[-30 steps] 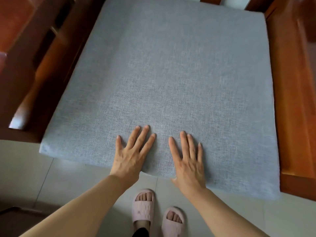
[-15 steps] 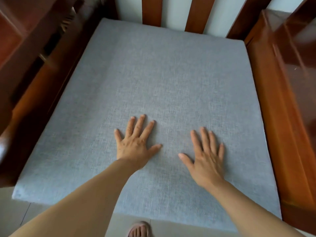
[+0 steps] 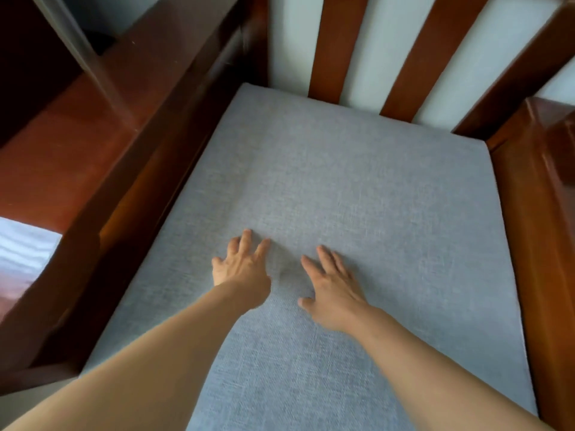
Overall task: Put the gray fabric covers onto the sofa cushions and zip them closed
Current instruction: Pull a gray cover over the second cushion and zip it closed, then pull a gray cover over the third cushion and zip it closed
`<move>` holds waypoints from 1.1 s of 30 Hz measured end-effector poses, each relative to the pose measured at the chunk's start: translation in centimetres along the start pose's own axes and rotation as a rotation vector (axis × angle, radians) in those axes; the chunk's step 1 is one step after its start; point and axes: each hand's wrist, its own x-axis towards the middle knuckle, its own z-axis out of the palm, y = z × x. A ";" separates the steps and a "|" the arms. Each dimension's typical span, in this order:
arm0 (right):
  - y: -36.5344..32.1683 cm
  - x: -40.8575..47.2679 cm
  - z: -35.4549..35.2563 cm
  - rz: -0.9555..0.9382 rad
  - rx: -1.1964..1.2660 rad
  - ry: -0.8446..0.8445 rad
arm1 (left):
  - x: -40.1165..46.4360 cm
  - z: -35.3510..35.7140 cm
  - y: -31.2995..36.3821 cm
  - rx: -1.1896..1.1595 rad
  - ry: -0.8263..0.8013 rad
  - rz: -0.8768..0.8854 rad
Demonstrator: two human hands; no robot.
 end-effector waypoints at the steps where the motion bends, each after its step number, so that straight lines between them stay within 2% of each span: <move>1: -0.6 0.0 -1.0 0.006 -0.002 0.002 | -0.2 -1.0 -0.2 0.006 -0.009 0.006; 8: -2.7 -1.0 -6.8 0.006 -0.033 0.084 | -2.6 -6.1 -0.9 0.001 0.008 0.000; 16: -5.3 -3.1 -10.0 -0.230 -0.088 0.149 | -8.3 -8.6 -0.6 -0.049 0.073 -0.154; 25: -7.9 -9.0 -8.8 -0.430 -0.188 0.159 | -20.7 -6.6 0.0 -0.187 0.143 -0.417; 33: -15.3 -15.9 -4.0 -0.681 -0.241 0.088 | -32.4 -3.6 -3.3 -0.225 0.204 -0.652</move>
